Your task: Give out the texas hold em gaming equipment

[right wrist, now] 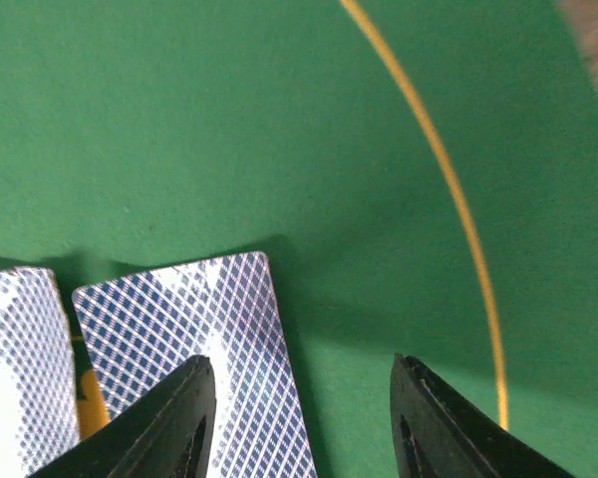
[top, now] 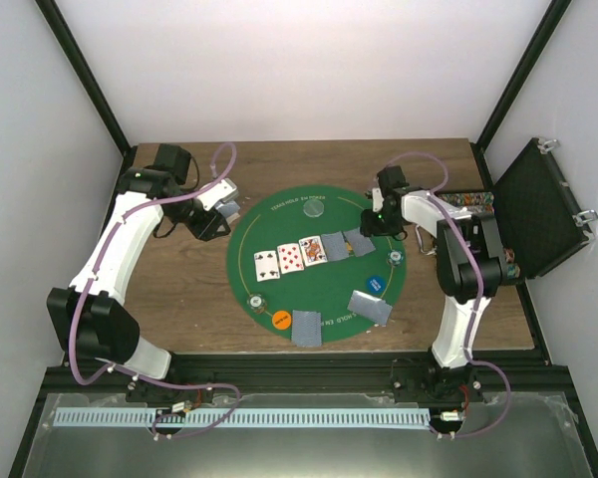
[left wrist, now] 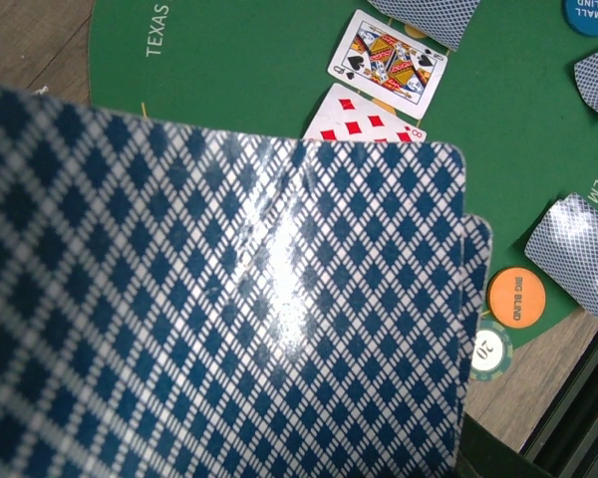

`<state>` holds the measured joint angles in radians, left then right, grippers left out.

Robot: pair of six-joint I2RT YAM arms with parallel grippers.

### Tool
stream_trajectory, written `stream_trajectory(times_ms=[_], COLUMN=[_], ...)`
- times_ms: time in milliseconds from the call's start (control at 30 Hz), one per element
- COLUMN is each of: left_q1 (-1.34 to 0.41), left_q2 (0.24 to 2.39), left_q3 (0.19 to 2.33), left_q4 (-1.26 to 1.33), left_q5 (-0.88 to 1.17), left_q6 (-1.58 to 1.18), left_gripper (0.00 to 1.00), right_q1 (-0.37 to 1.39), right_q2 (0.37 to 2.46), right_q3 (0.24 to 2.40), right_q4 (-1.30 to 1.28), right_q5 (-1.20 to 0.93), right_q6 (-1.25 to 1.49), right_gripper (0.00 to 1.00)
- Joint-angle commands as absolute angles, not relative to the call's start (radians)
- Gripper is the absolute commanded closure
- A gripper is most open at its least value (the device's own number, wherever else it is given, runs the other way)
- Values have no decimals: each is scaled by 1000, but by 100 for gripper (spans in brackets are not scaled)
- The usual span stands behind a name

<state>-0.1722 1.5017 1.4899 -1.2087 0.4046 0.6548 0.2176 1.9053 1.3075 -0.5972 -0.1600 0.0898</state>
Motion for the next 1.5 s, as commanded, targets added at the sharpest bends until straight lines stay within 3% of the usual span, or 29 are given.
stream_trajectory(times_ms=[0,267,667,1000,1367,1467], left_q1=[-168,-168,-167,-167,-170,-170], left_q2=[1477,1486,1493,1497,1531,1566], left_q3=[1487,1486,1469,1402,1185,1154], left_q4=[-1208,-1206,-1192,-1166,-973,-899], left_q5=[418,416,401,412,383,354], left_q6=[658,660,659,673,716,715], left_gripper=[58,58,58,57,57,57], right_q1=[215,217,218,215,217,217], right_q2=[1963,1975,1924,1906,1841,1822], right_q3=[1349,1322,1315,1309,1324,1333], right_q4=[-629,-620,-571,-586,-614,-623], right_q5=[-221,-258,-234,-251,-212,-207], right_q6=[44,39,62,47,46,47], right_gripper=[54,81,97,97,69,65])
